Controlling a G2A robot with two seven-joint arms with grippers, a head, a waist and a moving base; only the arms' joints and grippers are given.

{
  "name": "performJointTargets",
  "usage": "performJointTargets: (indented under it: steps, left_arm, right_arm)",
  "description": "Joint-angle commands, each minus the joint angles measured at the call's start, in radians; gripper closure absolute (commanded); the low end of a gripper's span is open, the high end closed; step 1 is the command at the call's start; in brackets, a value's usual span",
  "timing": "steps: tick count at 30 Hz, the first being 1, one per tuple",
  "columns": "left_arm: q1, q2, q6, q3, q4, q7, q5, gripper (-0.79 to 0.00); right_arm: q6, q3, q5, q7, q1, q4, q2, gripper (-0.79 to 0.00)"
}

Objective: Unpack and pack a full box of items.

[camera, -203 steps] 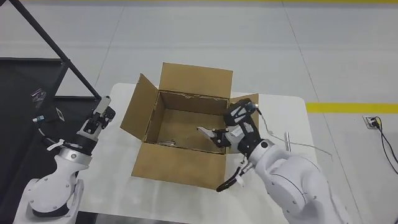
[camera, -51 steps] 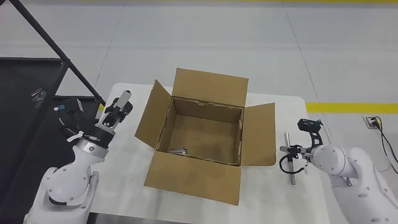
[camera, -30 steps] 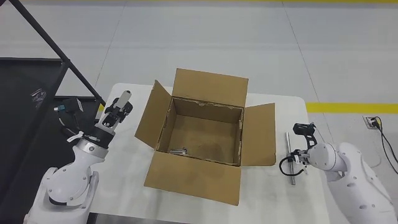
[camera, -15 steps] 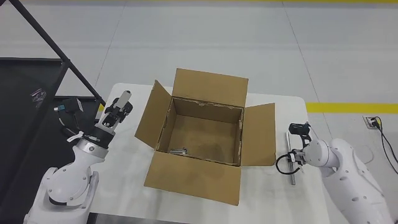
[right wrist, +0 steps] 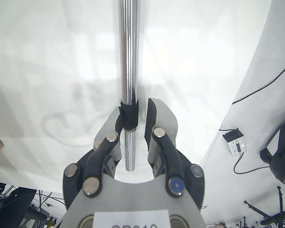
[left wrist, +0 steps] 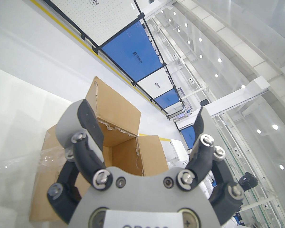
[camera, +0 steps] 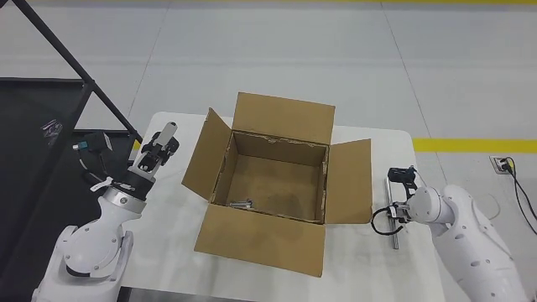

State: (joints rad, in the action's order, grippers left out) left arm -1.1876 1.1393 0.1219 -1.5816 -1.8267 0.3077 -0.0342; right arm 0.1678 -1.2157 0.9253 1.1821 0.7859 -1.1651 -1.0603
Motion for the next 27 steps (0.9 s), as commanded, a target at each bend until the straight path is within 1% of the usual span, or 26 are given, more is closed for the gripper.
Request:
performJointTargets:
  steps: [1,6,13,14,17,19,21,24,27]
  left_arm:
    - [0.0,0.0,0.0,0.0,0.0,0.0,0.0,-0.785]
    - [0.0,0.0,0.0,0.0,0.0,0.0,0.0,-0.785]
    - [0.0,0.0,0.0,0.0,0.0,0.0,0.0,-0.785]
    - [0.0,0.0,0.0,0.0,0.0,0.0,0.0,-0.785]
    - [0.0,0.0,0.0,0.0,0.0,0.0,0.0,-0.785]
    - [0.0,0.0,0.0,0.0,0.0,0.0,0.0,-0.785]
    - [0.0,0.0,0.0,0.0,0.0,0.0,0.0,-0.785]
    - [0.0,0.0,0.0,0.0,0.0,0.0,0.0,-0.785]
    - [0.0,0.0,0.0,0.0,0.0,0.0,0.0,-0.785]
  right_arm:
    - [-0.001,0.002,-0.001,0.001,-0.002,0.004,-0.001,-0.219]
    - [-0.007,0.009,-0.002,0.004,-0.01,0.016,-0.004,-0.209]
    - [-0.015,0.019,0.0,0.008,-0.022,0.037,-0.008,-0.145]
    - [-0.016,0.021,0.0,0.009,-0.024,0.041,-0.008,-0.126]
    - [-0.019,0.023,-0.002,0.009,-0.031,0.054,-0.01,-0.022]
    - [-0.02,0.022,-0.002,0.008,-0.034,0.06,-0.01,0.0]
    - [-0.014,0.015,-0.006,0.004,-0.038,0.063,-0.01,0.0]
    - [0.007,-0.02,-0.013,-0.021,-0.031,0.033,-0.004,0.0]
    - [0.05,-0.091,-0.02,-0.056,0.003,-0.064,0.01,0.0]
